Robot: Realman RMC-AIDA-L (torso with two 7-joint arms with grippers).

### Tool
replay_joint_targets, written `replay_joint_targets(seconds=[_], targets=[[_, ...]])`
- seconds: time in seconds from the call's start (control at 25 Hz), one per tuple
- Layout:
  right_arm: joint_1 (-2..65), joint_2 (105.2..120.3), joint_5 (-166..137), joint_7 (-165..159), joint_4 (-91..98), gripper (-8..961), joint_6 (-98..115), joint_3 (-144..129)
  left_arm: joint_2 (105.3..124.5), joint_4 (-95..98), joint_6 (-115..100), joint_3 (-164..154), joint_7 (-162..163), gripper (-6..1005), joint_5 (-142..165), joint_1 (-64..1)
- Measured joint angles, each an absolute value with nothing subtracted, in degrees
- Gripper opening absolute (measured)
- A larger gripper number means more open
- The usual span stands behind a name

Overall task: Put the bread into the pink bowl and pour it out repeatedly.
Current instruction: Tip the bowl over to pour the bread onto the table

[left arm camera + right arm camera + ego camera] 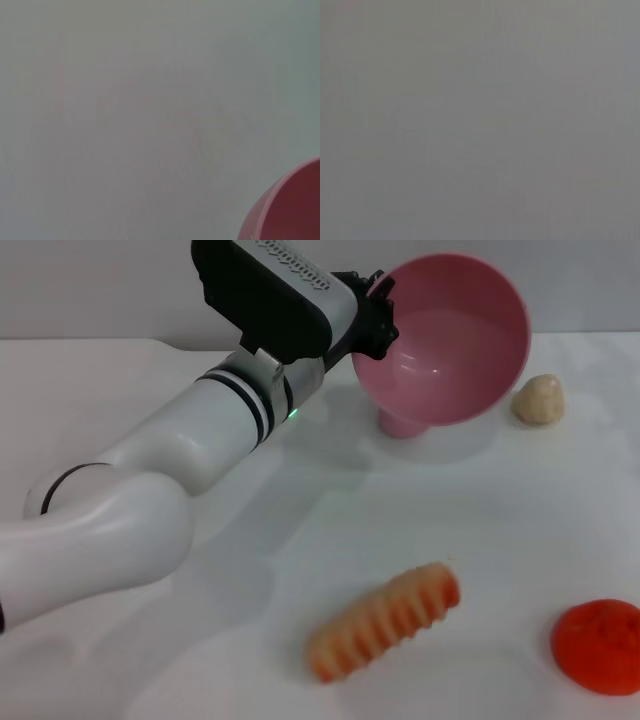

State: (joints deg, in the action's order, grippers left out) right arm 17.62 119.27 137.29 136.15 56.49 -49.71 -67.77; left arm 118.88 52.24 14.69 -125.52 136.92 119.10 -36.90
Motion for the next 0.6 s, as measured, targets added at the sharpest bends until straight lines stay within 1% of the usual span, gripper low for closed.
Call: replay_joint_targets(seconds=[0.6], targets=[[18.92, 119.18, 137.13, 136.14, 53.25, 458, -49.74, -70.46, 118.87, 49.88, 13.20, -120.25, 137.68, 38, 118.61, -39.46]])
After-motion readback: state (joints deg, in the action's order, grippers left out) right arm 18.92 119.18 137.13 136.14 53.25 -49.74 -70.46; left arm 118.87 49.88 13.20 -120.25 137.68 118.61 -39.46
